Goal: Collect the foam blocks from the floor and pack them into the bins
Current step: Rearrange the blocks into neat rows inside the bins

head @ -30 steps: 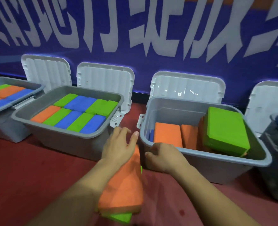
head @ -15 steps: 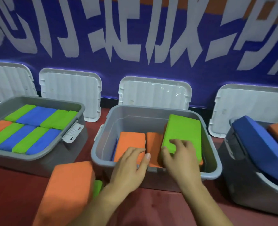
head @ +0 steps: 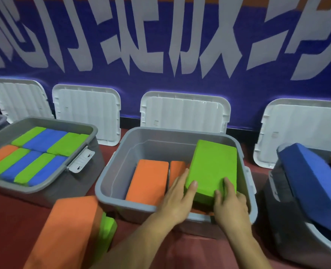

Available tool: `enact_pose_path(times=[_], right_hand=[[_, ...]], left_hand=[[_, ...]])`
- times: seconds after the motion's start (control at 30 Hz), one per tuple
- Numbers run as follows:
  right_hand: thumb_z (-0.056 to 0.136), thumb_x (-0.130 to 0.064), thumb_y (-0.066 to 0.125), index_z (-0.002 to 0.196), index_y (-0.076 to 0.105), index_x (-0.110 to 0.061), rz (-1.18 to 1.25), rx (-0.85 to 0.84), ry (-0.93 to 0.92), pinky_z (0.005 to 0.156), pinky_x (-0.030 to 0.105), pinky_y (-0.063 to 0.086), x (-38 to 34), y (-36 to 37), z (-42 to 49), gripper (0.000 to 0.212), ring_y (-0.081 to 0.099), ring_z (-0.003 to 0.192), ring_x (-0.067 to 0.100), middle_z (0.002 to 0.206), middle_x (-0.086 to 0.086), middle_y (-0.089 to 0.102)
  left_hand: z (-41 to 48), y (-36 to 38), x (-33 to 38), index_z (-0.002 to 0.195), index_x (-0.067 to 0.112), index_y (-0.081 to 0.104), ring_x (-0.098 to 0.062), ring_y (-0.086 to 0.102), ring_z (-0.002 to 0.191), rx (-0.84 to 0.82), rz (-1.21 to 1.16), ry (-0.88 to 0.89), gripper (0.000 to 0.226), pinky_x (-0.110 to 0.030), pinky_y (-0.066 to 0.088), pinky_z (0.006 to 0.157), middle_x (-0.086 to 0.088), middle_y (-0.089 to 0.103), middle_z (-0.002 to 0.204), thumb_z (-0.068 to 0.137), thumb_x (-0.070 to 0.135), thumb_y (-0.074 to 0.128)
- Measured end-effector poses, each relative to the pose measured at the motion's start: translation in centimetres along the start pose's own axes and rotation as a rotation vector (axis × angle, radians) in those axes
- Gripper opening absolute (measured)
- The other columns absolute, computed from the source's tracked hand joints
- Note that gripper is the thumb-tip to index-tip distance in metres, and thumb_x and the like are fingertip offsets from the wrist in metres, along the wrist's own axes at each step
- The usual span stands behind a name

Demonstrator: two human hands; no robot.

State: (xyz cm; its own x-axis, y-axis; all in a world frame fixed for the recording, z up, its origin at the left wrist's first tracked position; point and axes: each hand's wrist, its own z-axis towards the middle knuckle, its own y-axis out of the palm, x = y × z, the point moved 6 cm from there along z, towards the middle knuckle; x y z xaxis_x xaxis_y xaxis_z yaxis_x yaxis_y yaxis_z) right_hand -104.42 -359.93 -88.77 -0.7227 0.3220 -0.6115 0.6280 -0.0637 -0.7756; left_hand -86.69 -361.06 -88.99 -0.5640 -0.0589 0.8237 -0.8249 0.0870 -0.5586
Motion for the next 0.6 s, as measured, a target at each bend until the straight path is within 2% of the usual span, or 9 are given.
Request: enact_pose_path(times=[0.07,0.13,0.2,0.27,0.3,0.37,0.4,0.5,0.6], right_hand=[[0.102,-0.032,0.049,0.155,0.038,-0.024,-0.017,0.042,-0.011,0.109,0.049,0.04,-0.1,-1.0,0.7,0.055,0.048,0.128,0.045,0.141,0.029,0.046],[0.096,-0.023,0.054,0.152,0.043,-0.023,-0.097,0.086,-0.025,0.108,0.049,0.04,-0.9,-2.0,0.9,0.057,0.045,0.131,0.043,0.142,0.025,0.047],[0.087,-0.013,0.061,0.147,0.051,-0.021,-0.126,0.2,-0.068,0.107,0.053,0.035,-3.0,-2.8,1.0,0.061,0.042,0.133,0.044,0.144,0.023,0.047],[0.082,-0.005,0.066,0.136,0.062,-0.014,-0.043,0.313,-0.221,0.101,0.055,0.04,-6.3,-2.4,0.9,0.054,0.05,0.123,0.044,0.132,0.022,0.057],[0.083,-0.003,0.065,0.132,0.063,-0.011,0.03,0.3,-0.305,0.097,0.051,0.044,-8.2,-1.4,0.7,0.049,0.055,0.116,0.042,0.124,0.02,0.061],[0.089,-0.002,0.059,0.13,0.062,-0.009,0.205,0.085,-0.385,0.097,0.042,0.045,-11.5,2.5,0.8,0.041,0.059,0.113,0.035,0.118,0.016,0.065],[0.092,-0.004,0.056,0.132,0.06,-0.009,0.242,-0.045,-0.367,0.098,0.038,0.044,-12.6,4.9,1.0,0.04,0.06,0.115,0.033,0.119,0.016,0.066],[0.096,-0.012,0.051,0.144,0.051,-0.01,0.207,-0.409,-0.138,0.104,0.034,0.044,-12.5,12.8,2.8,0.048,0.058,0.127,0.031,0.137,0.018,0.061],[0.093,-0.016,0.046,0.146,0.046,-0.011,0.13,-0.593,0.028,0.104,0.038,0.047,-10.6,18.0,3.9,0.053,0.059,0.125,0.033,0.139,0.02,0.06]], left_hand=[[-0.1,0.3,0.6,0.16,0.032,0.023,-0.002,0.03,0.147,-0.088,-0.001,0.028,0.092,-0.035,0.027,0.122,0.013,0.028,0.163,0.084,0.086,0.024],[0.1,-0.2,0.9,0.159,0.031,0.025,-0.003,0.031,0.146,-0.131,0.105,0.057,0.087,-0.034,0.027,0.122,0.013,0.031,0.16,0.089,0.083,0.022],[1.0,-2.3,0.8,0.158,0.029,0.029,-0.009,0.032,0.147,-0.073,0.205,0.051,0.07,-0.03,0.026,0.121,0.01,0.033,0.16,0.1,0.067,0.027],[1.9,-5.9,-0.2,0.157,0.029,0.031,-0.011,0.032,0.147,0.033,0.255,-0.021,0.06,-0.028,0.025,0.12,0.008,0.035,0.159,0.105,0.057,0.03],[2.5,-7.6,-1.3,0.157,0.031,0.031,-0.011,0.031,0.148,0.068,0.266,-0.069,0.059,-0.029,0.024,0.12,0.009,0.034,0.16,0.105,0.057,0.03],[3.7,-10.7,-4.0,0.158,0.036,0.025,-0.014,0.025,0.151,0.085,0.293,-0.177,0.06,-0.038,0.023,0.122,0.01,0.025,0.164,0.103,0.061,0.026],[4.2,-11.8,-5.6,0.159,0.038,0.021,-0.018,0.023,0.152,0.076,0.328,-0.231,0.062,-0.043,0.023,0.123,0.007,0.022,0.166,0.102,0.063,0.024],[5.6,-13.0,-9.9,0.159,0.042,0.008,-0.033,0.024,0.15,0.014,0.403,-0.408,0.063,-0.05,0.021,0.122,-0.009,0.022,0.164,0.102,0.064,0.022],[6.4,-11.8,-13.8,0.157,0.05,-0.007,-0.04,0.017,0.151,-0.066,0.414,-0.579,0.066,-0.055,0.014,0.122,-0.02,0.012,0.164,0.1,0.068,0.02]])
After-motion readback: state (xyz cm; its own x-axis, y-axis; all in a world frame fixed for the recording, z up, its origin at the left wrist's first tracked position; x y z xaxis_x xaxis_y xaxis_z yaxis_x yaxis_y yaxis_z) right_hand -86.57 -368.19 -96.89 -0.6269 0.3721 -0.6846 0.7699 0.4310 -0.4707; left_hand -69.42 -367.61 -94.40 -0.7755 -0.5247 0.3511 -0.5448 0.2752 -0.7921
